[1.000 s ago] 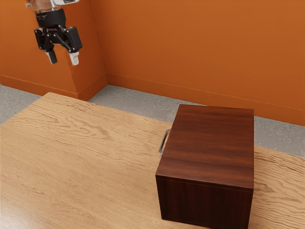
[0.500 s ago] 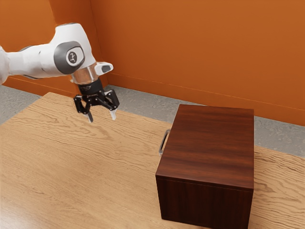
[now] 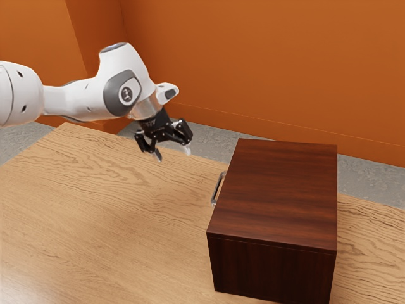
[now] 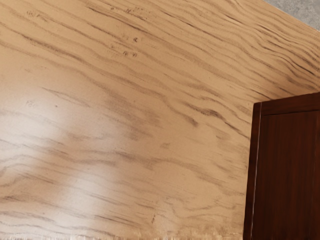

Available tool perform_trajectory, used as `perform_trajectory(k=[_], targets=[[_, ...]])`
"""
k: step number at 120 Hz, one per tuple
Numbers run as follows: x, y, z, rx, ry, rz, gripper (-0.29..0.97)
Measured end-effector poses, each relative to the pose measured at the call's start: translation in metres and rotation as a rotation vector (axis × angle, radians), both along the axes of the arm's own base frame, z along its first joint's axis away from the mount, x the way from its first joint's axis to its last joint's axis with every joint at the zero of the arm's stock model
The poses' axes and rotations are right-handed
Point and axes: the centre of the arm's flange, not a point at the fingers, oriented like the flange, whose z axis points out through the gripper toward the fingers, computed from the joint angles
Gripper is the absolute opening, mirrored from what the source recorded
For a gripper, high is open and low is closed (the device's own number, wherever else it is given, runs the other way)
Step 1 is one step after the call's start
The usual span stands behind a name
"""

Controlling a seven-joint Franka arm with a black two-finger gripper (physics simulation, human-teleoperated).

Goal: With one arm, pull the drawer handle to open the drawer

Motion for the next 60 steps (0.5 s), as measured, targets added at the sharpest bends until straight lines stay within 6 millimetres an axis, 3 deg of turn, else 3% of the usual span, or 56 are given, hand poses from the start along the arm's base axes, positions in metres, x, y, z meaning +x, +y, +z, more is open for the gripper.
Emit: perform_trajectory(k=[13,40,60], targets=[[0.014,-0.013,-0.002,-0.03,-0.001,-0.028,0.63],[0.015,-0.042,-0.019,-0.062,0.034,-0.094,0.63],[0.008,-0.058,-0.008,-0.063,0.043,-0.15,0.63]])
